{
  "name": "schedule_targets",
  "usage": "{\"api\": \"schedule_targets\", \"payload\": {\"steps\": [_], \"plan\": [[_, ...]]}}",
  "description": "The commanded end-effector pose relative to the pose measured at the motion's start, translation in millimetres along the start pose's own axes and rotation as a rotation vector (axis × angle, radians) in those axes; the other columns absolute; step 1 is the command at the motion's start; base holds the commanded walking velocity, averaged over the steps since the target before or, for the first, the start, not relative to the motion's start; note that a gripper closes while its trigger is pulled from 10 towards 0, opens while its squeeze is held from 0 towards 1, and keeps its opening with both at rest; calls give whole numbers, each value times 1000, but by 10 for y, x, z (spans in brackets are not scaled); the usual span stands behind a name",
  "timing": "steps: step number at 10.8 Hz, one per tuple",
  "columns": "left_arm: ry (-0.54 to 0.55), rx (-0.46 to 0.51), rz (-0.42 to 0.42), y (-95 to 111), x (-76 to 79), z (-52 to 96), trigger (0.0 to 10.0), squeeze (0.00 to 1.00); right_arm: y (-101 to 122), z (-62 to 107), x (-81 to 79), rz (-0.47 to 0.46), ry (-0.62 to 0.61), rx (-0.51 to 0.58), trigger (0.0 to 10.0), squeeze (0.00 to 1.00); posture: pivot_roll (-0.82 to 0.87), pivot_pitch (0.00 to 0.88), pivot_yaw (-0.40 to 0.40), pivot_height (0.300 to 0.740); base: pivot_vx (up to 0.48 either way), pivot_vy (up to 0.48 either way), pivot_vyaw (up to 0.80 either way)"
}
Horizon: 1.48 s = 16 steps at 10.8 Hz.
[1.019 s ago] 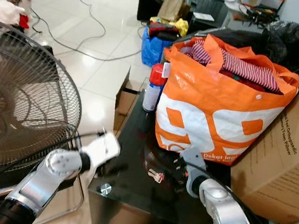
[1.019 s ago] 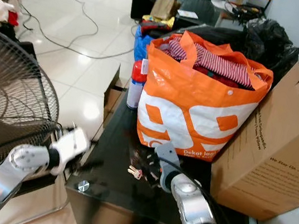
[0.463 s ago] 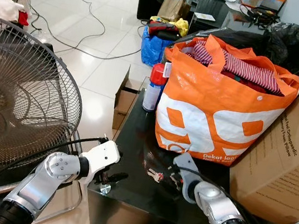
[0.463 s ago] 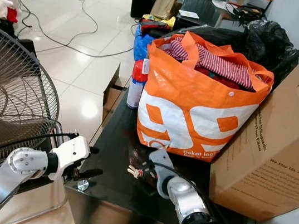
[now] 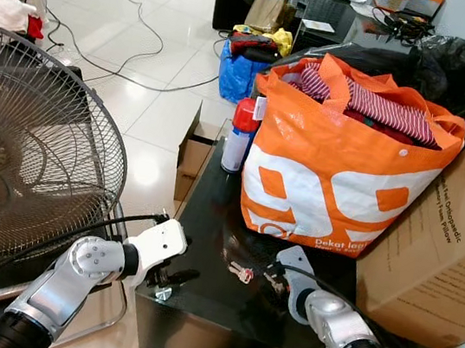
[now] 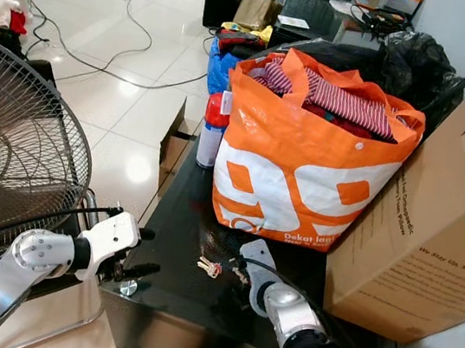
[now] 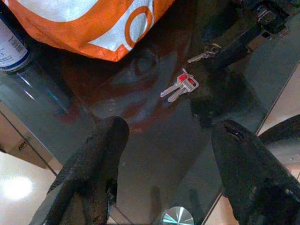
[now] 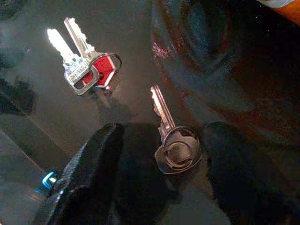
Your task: Hang keys on a hook
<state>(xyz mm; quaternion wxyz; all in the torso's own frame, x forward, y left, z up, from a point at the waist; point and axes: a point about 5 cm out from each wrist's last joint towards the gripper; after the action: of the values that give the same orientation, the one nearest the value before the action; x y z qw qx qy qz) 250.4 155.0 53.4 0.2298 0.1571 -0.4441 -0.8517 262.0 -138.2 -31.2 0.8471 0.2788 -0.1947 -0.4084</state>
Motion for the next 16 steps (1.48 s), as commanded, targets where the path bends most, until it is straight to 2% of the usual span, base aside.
{"api": "schedule_targets", "payload": {"steps": [1, 11, 15, 16], "plan": [[-10, 13, -7, 28, -2, 5, 10000, 0, 44, 7, 62, 10, -18, 8, 0, 0, -22, 0, -115, 740, 0, 0, 0], [-38, -1, -2, 22, 13, 24, 10000, 0, -54, -12, 24, 63, -23, -27, 0, 0, -21, 0, -107, 740, 0, 0, 0], [-40, -6, 0, 17, -5, 16, 10000, 0, -24, -11, 36, 51, -27, -3, 0, 0, -18, 0, -106, 740, 0, 0, 0], [-38, -6, -1, 16, -12, 13, 10000, 0, 19, 10, 71, 23, -30, 45, 0, 0, -16, 0, -105, 740, 0, 0, 0]]}}
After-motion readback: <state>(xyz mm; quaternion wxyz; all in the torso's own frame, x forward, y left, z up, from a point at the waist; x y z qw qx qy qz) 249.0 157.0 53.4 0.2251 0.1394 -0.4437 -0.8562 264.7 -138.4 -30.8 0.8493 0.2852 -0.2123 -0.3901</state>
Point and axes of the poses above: a point about 5 cm out from each wrist's last joint towards the gripper, its own z axis pointing back from the gripper into the wrist, its own y axis along the axis of the wrist's last joint, x = y × z, and after that the axes turned 9 degrees about z, right-handed
